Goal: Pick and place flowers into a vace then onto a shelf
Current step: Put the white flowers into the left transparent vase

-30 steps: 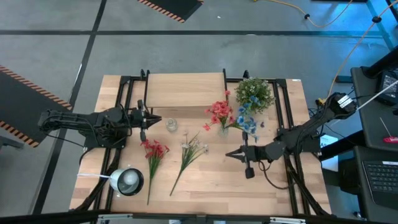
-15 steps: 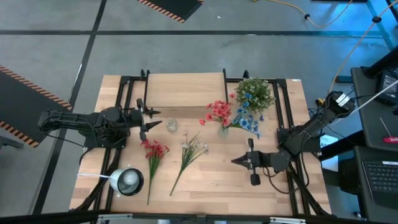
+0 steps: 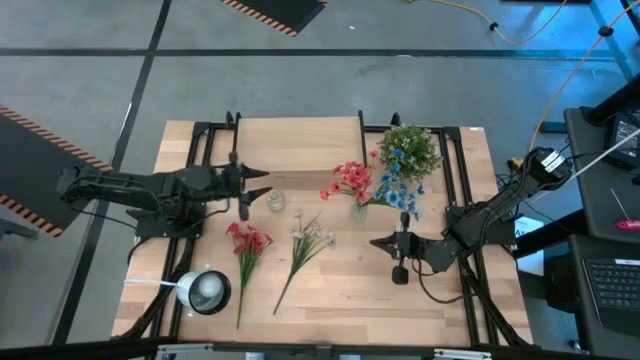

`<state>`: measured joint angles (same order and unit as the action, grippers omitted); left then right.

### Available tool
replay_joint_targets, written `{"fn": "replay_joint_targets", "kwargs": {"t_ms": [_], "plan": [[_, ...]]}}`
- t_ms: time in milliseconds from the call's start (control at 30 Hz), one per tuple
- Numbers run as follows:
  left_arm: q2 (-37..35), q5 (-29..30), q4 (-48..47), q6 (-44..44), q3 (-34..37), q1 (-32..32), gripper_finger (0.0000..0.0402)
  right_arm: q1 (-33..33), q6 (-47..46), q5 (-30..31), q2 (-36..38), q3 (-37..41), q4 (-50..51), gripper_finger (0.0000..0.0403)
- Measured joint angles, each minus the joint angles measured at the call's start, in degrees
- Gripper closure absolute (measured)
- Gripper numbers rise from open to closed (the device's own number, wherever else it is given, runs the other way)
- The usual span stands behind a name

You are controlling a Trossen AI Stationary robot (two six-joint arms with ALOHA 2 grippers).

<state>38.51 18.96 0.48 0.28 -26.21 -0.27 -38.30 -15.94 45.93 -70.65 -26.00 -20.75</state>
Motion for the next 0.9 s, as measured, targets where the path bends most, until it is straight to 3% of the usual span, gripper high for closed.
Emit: {"fn": "replay_joint_targets", "kwargs": {"t_ms": [233, 433, 733, 900], "plan": [[12.77, -0.20, -10.05, -1.18, -11.03, -3.77, 0.0205, -0.19, -0.32, -4.38, 0.00, 0.00, 0.11, 0.0403], [23.80, 6.49, -13.80, -3.93, -20.33, -13.34, 0.0205, -2.63, -0.83, -4.52, -0.01, 0.00, 0.43, 0.0403], [40.27, 12.69, -25.18, -17.72, -35.42, -22.44, 0.0205, -4.33, -1.12, -3.61, -0.01, 0.00, 3.25, 0.0403], [48.89, 14.52, -35.33, -27.28, -45.01, -24.13, 0.0205, -4.33, -2.19, -7.37, -0.02, 0.00, 6.91, 0.0403]]}}
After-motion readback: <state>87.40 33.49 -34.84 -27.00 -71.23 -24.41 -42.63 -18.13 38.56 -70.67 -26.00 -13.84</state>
